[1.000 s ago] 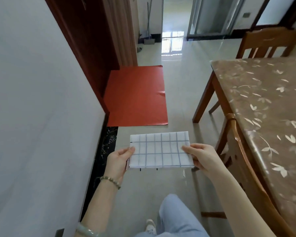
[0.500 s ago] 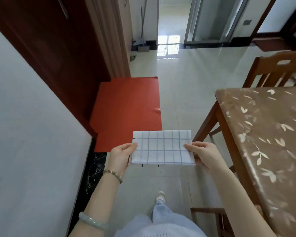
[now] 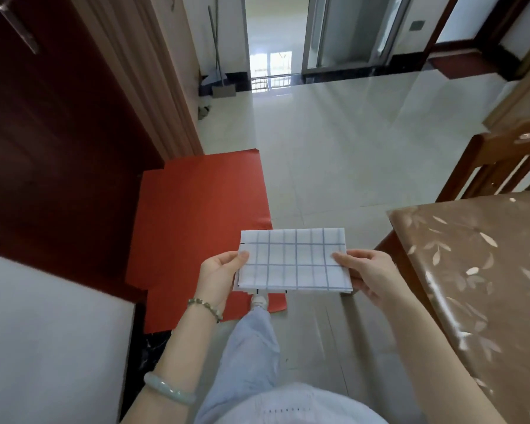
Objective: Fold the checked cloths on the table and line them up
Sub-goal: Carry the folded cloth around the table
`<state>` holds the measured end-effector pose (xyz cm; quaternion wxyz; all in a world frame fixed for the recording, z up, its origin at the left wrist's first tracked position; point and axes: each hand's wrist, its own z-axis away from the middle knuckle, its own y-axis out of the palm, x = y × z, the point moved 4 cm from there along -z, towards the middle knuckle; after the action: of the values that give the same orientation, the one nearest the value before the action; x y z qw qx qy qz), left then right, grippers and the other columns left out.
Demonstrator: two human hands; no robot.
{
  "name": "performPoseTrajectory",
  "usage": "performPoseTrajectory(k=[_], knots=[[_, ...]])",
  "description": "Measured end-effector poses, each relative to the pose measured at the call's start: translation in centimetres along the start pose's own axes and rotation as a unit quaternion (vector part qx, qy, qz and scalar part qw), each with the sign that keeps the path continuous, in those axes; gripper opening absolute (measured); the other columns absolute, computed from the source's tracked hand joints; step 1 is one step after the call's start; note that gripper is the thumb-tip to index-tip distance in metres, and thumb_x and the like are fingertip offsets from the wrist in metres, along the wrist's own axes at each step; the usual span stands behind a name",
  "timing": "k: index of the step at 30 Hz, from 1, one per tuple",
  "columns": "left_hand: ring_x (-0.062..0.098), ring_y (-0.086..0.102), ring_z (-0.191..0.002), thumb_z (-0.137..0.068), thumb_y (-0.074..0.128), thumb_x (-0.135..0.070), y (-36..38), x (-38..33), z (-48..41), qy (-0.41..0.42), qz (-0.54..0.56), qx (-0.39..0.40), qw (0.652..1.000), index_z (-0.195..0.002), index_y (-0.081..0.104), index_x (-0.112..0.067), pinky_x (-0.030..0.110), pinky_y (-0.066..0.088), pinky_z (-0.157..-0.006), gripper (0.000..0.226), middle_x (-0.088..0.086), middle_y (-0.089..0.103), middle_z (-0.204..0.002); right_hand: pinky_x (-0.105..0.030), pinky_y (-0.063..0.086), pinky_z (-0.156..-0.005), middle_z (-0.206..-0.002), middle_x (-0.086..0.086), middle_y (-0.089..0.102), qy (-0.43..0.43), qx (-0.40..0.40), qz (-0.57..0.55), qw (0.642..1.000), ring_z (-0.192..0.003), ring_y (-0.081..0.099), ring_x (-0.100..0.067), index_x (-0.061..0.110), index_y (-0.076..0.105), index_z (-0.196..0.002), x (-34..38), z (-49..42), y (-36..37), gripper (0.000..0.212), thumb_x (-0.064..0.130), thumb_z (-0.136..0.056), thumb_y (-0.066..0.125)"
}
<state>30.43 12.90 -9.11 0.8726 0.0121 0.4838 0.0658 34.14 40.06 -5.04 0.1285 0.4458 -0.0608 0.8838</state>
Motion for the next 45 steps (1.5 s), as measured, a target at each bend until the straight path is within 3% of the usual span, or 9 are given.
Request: performPoseTrajectory(k=[5, 10, 15, 20, 23, 26, 34, 37, 45], knots=[[0.033, 0.069, -0.094, -0.085, 0.069, -0.012, 2.6, -6.9, -9.7, 0.003, -0.052, 0.037, 0.998, -0.089, 0.071, -0.006, 0.051, 0.05, -0.094, 0.008, 0.013, 0.074, -0.092, -0.029, 0.059, -0.06, -0.081, -0.016, 0.072, 0.025, -0.028, -0.088, 0.995, -0.067, 0.07, -0.022, -0.01, 0.062, -0.105, 5.3, -7.8, 2.1, 0.029, 0.001, -0.08, 0.071], [0.028, 0.07, -0.094, -0.084, 0.07, -0.014, 6.6, -14.3, -18.1, 0.032, -0.101, 0.081, 0.991, -0.087, 0.072, -0.011, 0.049, 0.05, -0.095, 0.005, 0.008, 0.075, -0.091, -0.015, 0.045, -0.041, -0.045, 0.003, 0.059, 0.026, -0.058, -0.164, 0.984, -0.036, 0.054, -0.005, -0.016, 0.054, -0.115, 10.6, -14.1, 3.1, 0.035, -0.002, -0.085, 0.064], [0.026, 0.07, -0.095, -0.083, 0.072, -0.018, 12.3, -18.0, -24.6, 0.023, -0.128, 0.131, 0.983, -0.091, 0.071, -0.011, 0.048, 0.05, -0.095, 0.011, 0.008, 0.075, -0.094, -0.025, 0.056, -0.055, -0.08, -0.014, 0.072, 0.021, -0.111, -0.185, 0.976, -0.063, 0.069, -0.018, -0.011, 0.061, -0.109, 14.8, -18.9, 0.8, 0.032, 0.003, -0.081, 0.069], [0.025, 0.069, -0.099, -0.081, 0.074, -0.022, 19.2, -20.6, -31.6, 0.012, -0.142, 0.179, 0.973, -0.096, 0.071, -0.01, 0.046, 0.048, -0.098, 0.019, 0.007, 0.075, -0.096, -0.029, 0.059, -0.059, -0.09, -0.018, 0.071, 0.023, -0.159, -0.21, 0.964, -0.069, 0.069, -0.023, -0.006, 0.062, -0.107, 18.3, -24.9, -2.3, 0.028, 0.005, -0.082, 0.069], [0.028, 0.069, -0.096, -0.077, 0.078, -0.025, 23.8, -22.3, -36.0, 0.011, -0.142, 0.2, 0.969, -0.093, 0.072, -0.008, 0.047, 0.05, -0.096, 0.024, 0.01, 0.075, -0.095, -0.025, 0.055, -0.051, -0.076, -0.012, 0.071, 0.025, -0.174, -0.216, 0.961, -0.061, 0.066, -0.018, -0.002, 0.064, -0.097, 20.9, -29.1, -4.6, 0.016, 0.005, -0.084, 0.067], [0.026, 0.067, -0.103, -0.061, 0.084, -0.044, 29.2, -24.1, -40.4, 0.007, -0.161, 0.222, 0.962, -0.101, 0.072, -0.009, 0.047, 0.047, -0.099, 0.054, 0.008, 0.074, -0.102, -0.018, 0.051, -0.045, -0.06, -0.003, 0.069, 0.019, -0.198, -0.233, 0.952, -0.048, 0.063, -0.01, -0.001, 0.064, -0.094, 23.9, -33.4, -7.6, 0.013, 0.002, -0.082, 0.068], [0.03, 0.069, -0.098, -0.075, 0.078, -0.027, 44.6, -28.7, -47.7, -0.008, -0.176, 0.274, 0.946, -0.099, 0.072, -0.007, 0.046, 0.05, -0.097, 0.032, 0.013, 0.074, -0.099, -0.019, 0.052, -0.047, -0.06, -0.002, 0.07, 0.009, -0.241, -0.254, 0.937, -0.05, 0.066, -0.011, 0.002, 0.065, -0.087, 31.3, -41.1, -16.7, 0.005, 0.004, -0.083, 0.068], [0.03, 0.068, -0.099, -0.071, 0.078, -0.032, 49.9, -29.4, -50.2, -0.015, -0.193, 0.291, 0.937, -0.1, 0.072, -0.006, 0.045, 0.05, -0.096, 0.04, 0.012, 0.073, -0.099, -0.017, 0.05, -0.045, -0.057, -0.001, 0.069, 0.005, -0.267, -0.279, 0.922, -0.048, 0.064, -0.01, 0.004, 0.064, -0.081, 33.0, -43.3, -20.1, 0.004, 0.003, -0.083, 0.067], [0.027, 0.067, -0.085, -0.083, 0.072, -0.019, 67.1, -30.2, -56.1, -0.021, -0.235, 0.381, 0.894, -0.094, 0.073, -0.001, 0.04, 0.051, -0.085, 0.021, 0.016, 0.072, -0.095, -0.023, 0.055, -0.054, -0.072, -0.009, 0.07, 0.012, -0.357, -0.326, 0.875, -0.057, 0.066, -0.016, 0.001, 0.067, -0.092, 36.2, -49.3, -30.0, 0.015, 0.008, -0.08, 0.072]])
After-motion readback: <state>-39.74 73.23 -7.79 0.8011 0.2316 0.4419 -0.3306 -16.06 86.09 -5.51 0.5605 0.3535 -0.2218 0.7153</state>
